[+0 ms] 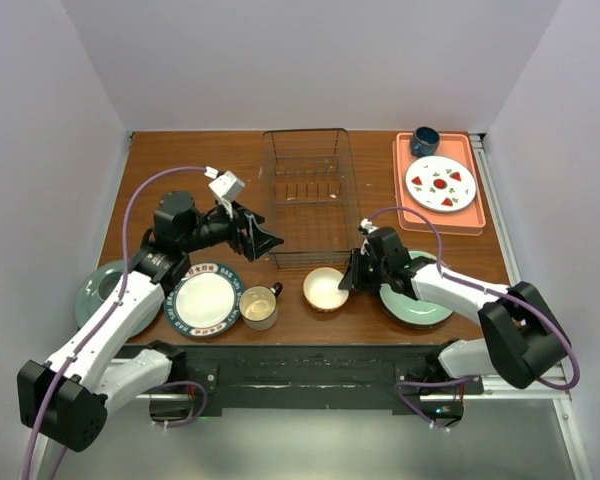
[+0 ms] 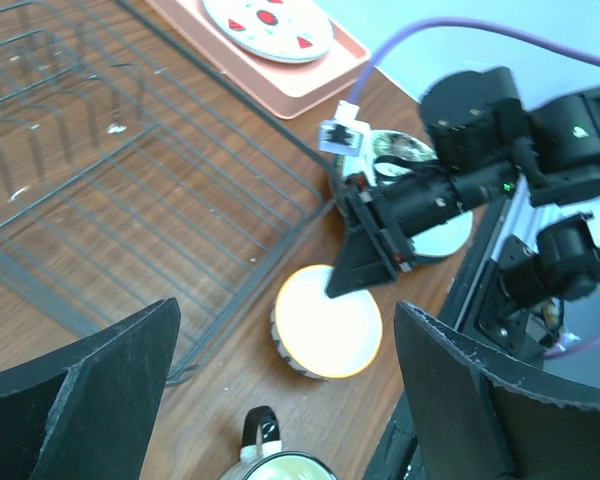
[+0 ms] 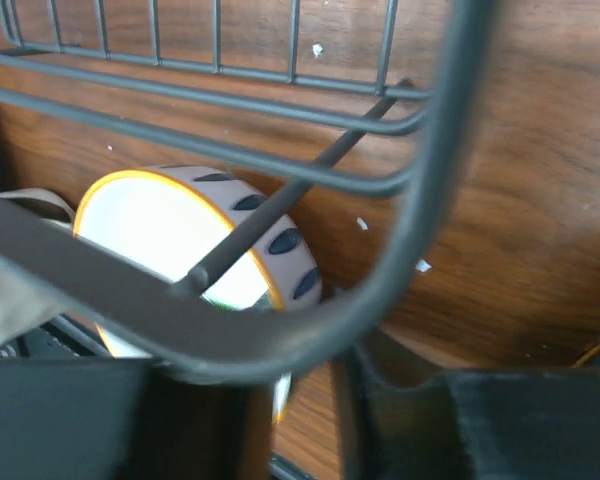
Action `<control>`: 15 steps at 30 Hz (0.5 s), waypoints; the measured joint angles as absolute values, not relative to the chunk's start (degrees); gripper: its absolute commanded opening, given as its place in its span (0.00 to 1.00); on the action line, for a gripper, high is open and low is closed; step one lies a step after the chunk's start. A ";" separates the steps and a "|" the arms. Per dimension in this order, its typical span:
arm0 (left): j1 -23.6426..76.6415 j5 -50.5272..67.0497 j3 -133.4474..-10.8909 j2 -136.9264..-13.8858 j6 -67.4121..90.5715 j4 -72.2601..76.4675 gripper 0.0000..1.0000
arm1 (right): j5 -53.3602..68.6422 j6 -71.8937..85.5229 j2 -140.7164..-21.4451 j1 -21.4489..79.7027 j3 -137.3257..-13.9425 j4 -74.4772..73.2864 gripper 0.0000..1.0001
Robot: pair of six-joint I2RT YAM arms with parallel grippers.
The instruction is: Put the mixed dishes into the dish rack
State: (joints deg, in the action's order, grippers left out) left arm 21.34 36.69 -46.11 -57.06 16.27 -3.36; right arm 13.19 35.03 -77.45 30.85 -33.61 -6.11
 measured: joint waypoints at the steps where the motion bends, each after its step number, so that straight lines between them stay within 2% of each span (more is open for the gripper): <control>1: 22.00 36.88 -46.11 -57.06 15.97 -3.01 0.93 | 12.91 35.03 -77.38 30.92 -33.67 -6.17 0.06; 2: 22.61 37.04 -46.11 -57.06 15.73 -2.57 0.93 | 12.23 35.09 -77.30 30.98 -33.67 -6.70 0.00; 8: 26.41 37.89 -46.09 -57.08 15.11 -1.06 0.93 | 9.78 35.11 -75.09 30.96 -33.67 -11.92 0.00; 15: 31.40 38.65 -46.02 -57.89 14.15 1.02 0.92 | 9.96 32.45 -65.54 30.96 -35.57 -21.78 0.00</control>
